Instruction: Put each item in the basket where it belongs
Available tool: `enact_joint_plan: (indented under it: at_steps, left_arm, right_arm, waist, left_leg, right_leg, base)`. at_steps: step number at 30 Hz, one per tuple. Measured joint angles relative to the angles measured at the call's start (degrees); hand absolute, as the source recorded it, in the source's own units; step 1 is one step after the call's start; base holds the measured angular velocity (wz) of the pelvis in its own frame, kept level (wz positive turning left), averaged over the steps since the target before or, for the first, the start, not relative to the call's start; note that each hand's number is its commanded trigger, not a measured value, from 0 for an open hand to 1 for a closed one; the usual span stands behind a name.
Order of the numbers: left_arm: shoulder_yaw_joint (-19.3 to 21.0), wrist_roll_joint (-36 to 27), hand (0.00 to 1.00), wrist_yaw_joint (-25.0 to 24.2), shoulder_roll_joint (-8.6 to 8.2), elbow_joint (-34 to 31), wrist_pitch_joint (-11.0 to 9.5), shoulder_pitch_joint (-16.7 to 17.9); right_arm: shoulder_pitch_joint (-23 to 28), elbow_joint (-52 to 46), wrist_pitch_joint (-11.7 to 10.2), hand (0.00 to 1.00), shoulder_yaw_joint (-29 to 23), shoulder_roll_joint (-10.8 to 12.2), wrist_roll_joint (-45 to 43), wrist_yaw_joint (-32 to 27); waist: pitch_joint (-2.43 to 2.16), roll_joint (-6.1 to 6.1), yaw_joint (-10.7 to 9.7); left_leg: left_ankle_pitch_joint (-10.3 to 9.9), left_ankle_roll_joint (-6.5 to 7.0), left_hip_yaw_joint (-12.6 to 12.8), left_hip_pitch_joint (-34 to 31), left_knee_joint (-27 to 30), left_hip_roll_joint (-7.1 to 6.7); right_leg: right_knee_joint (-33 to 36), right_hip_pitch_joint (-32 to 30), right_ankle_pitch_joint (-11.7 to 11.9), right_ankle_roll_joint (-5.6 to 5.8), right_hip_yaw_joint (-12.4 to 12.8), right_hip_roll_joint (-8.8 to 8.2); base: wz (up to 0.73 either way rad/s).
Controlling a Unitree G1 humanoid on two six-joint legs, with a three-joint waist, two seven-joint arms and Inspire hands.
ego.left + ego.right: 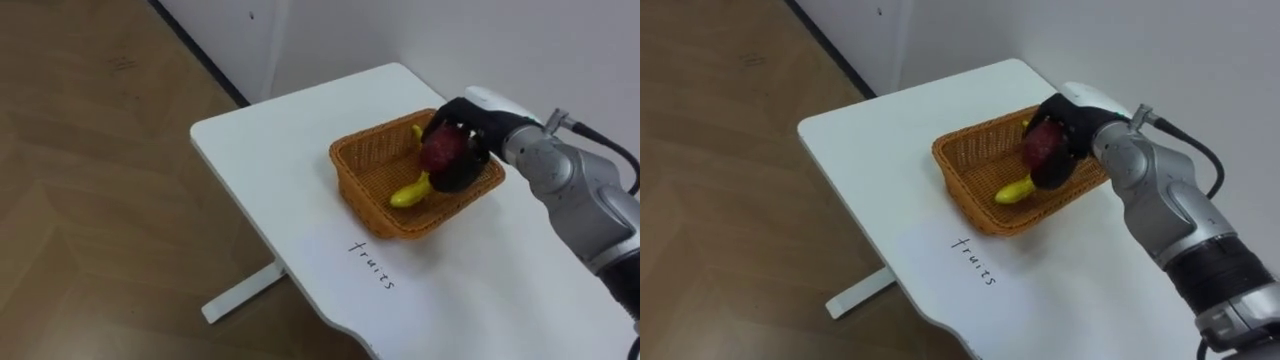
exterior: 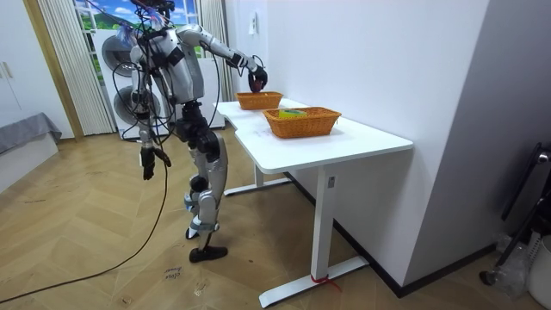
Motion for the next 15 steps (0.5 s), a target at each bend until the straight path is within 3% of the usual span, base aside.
enact_joint_plan:
  at_steps: [15]
  left_arm:
    - [-0.1, -1.0, 0.00, 1.7, 0.02, -1.0, 0.2, -0.1]
  right_arm:
    - [0.0, 0.0, 0.0, 0.00, 0.0, 0.0, -0.1, 0.0]
  waist:
    - [-0.20, 0.20, -0.2]
  left_leg:
    - [0.0, -0.01, 0.1, 0.2, 0.4, -0.01]
  right_leg:
    - [0.0, 0.2, 0.0, 0.00, 0.1, 0.02]
  base:
    - [0.00]
